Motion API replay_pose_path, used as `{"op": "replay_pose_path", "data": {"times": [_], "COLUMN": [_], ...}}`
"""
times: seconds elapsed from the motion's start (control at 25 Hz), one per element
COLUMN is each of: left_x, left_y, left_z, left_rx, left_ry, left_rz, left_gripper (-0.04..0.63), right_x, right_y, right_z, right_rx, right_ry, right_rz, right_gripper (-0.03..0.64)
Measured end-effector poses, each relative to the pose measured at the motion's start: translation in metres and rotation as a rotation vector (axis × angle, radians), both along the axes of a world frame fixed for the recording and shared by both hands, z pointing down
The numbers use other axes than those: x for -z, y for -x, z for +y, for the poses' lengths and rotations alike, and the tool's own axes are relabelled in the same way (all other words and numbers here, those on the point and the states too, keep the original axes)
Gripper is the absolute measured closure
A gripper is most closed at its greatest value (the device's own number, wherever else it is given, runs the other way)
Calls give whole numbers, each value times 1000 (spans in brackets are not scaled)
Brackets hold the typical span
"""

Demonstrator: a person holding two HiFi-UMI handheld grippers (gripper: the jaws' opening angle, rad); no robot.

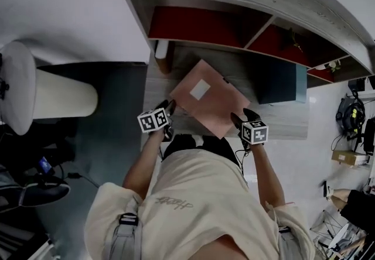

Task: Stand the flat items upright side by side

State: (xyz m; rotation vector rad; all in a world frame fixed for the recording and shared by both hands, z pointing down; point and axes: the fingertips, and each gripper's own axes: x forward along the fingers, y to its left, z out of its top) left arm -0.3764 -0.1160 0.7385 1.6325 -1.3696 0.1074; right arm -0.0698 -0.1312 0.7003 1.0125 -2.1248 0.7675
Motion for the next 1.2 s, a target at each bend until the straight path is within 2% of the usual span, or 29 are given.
{"op": "replay_pose_path", "data": {"times": [0.16, 0.28, 0.36, 0.6, 0.84, 1.04, 1.2], "left_x": [-6, -8, -8, -14, -19, -18, -20], "left_y": [-20, -31, -34, -39, -61, -61, -69], "left_z": [9, 7, 2, -6, 9, 6, 1], "left_rx": [9, 31, 53, 122, 168, 239, 254], "left_ry": [42, 67, 73, 108, 154, 149, 144], "left_rz": [67, 99, 107, 124, 184, 224, 249], "left_gripper": [413, 410, 408, 400, 394, 402, 416], "right_x": [14, 15, 17, -2, -37, -52, -57], "right_y": [14, 29, 44, 67, 89, 108, 110], "right_z": [-47, -71, -81, -115, -129, -123, -125], "right_rx": [96, 168, 251, 427, 507, 594, 630], "right_ry": [-57, -36, -8, 6, 125, 228, 276], "right_rz": [7, -13, -23, 16, -28, -45, -48], "right_gripper": [319, 299, 259, 255, 255, 242, 222]}}
